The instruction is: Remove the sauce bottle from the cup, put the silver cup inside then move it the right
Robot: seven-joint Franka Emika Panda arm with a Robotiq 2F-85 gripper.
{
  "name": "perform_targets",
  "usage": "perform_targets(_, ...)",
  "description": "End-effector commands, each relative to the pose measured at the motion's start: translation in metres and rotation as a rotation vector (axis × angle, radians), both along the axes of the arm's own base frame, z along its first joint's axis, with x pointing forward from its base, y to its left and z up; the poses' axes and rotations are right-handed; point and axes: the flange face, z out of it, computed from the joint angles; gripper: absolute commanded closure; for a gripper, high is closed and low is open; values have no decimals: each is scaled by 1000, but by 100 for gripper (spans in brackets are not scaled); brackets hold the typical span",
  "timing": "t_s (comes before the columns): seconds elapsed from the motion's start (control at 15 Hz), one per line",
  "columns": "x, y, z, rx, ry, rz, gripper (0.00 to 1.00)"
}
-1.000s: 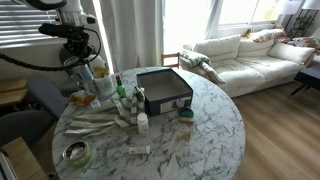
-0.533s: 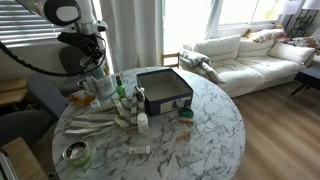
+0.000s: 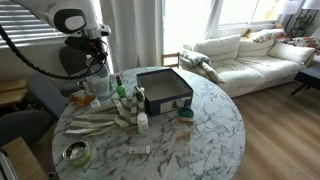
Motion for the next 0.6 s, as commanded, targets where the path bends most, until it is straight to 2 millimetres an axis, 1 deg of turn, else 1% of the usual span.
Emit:
perform_targets(0.0, 0, 14, -22, -6, 70, -5, 99)
perform_targets(0.2, -1, 19, -33, -40, 107, 2, 99)
perform_targets(0.27, -1, 20, -37, -51, 118, 4, 88)
perform_targets(0.33, -2, 21, -40, -69, 127, 9, 69)
perform_targets(0.4, -3, 22, -42, -78, 136, 13, 63)
perform_targets(0.53, -4, 25, -44, -93, 143, 20, 48)
